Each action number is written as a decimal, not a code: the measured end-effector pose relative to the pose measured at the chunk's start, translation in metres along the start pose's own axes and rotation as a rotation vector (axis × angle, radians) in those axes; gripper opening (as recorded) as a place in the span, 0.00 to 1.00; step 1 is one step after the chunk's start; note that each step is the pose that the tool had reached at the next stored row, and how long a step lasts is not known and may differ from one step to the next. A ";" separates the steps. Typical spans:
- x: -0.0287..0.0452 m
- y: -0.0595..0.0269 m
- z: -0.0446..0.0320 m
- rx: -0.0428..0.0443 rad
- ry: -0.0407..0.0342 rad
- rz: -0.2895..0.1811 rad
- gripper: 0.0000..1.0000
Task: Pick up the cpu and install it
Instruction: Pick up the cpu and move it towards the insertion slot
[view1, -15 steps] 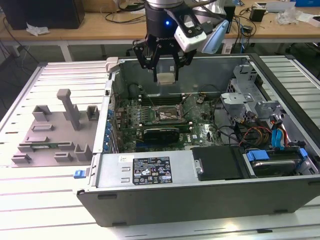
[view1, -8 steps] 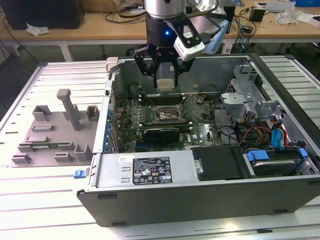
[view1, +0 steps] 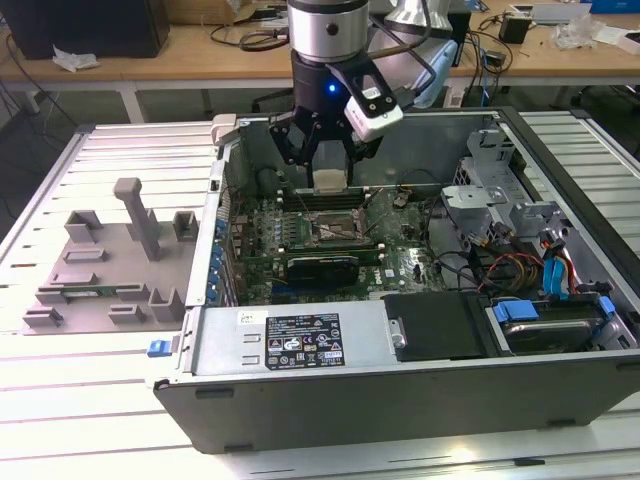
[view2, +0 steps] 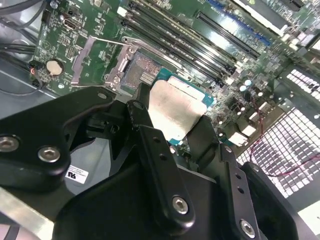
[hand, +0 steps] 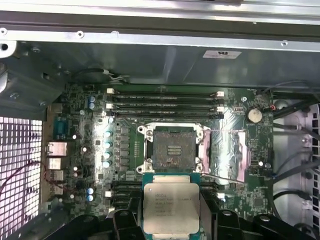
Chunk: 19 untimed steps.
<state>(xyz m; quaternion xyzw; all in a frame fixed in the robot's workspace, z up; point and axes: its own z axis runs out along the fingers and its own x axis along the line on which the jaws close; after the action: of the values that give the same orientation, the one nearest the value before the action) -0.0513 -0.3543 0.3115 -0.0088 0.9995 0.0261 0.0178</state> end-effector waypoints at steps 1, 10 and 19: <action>0.0001 0.0012 0.0021 0.0001 0.0000 0.000 0.55; 0.0006 0.0078 0.0209 0.0000 0.0001 0.000 0.55; 0.0012 0.0140 0.0436 0.0012 0.0054 0.000 0.55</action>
<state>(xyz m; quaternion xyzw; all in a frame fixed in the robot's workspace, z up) -0.0512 -0.3380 0.2687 -0.0089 0.9995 0.0255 0.0151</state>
